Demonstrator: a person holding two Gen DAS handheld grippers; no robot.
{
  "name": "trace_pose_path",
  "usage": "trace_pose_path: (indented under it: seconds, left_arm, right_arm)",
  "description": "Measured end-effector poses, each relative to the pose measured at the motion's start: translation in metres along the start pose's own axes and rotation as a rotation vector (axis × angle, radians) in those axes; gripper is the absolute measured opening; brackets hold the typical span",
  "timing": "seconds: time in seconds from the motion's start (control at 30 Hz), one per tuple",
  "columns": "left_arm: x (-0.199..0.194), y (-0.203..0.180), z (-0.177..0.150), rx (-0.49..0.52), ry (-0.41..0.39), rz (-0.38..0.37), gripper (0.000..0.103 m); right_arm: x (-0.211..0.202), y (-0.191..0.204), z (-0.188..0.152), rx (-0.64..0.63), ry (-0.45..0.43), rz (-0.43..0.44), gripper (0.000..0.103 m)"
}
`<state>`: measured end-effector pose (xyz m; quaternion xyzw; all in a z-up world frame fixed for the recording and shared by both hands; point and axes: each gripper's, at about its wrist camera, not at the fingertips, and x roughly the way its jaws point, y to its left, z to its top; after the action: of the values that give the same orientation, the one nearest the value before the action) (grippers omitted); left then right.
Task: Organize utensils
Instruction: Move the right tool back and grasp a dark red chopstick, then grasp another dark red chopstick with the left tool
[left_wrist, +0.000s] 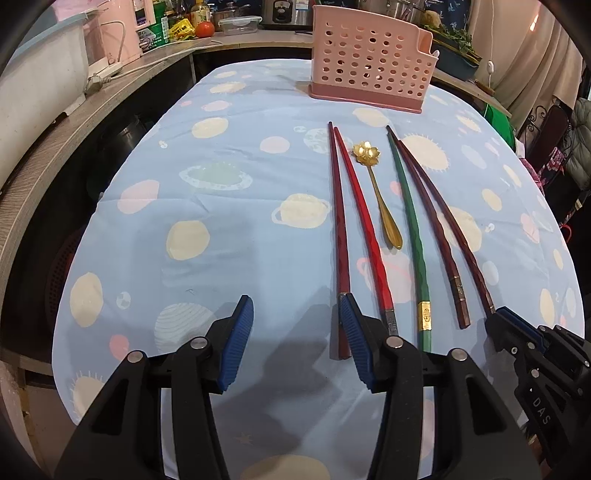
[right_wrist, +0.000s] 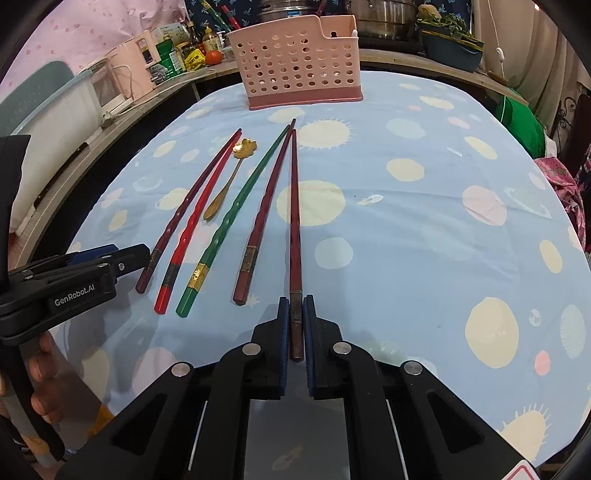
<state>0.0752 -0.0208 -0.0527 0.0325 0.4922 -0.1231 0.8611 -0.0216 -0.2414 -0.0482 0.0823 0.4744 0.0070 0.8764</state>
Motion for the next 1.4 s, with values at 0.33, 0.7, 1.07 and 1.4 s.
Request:
trace_pose_path:
  seconds: [0.33,0.7,1.07,1.4]
  left_arm:
    - [0.0026,0.001,-0.0006,-0.016,-0.004,-0.023,0.047]
    - [0.0046,-0.0055,-0.0023,0.003,0.006,-0.035,0.042]
    - [0.0052,-0.0052,-0.0016,0.011,0.016,-0.064,0.008]
    - [-0.0003,-0.0046,0.0018,0.001,0.026,-0.069,0.007]
  right_arm:
    - [0.0005,-0.0016,0.0,0.015,-0.005,0.005,0.007]
    - [0.0005,-0.0031,0.0005,0.021,-0.004,0.009,0.007]
    - [0.0005,-0.0023,0.001,0.019,-0.003,0.008,0.007]
    - [-0.0081,-0.0035,0.0093,0.027,-0.033,0.011,0.007]
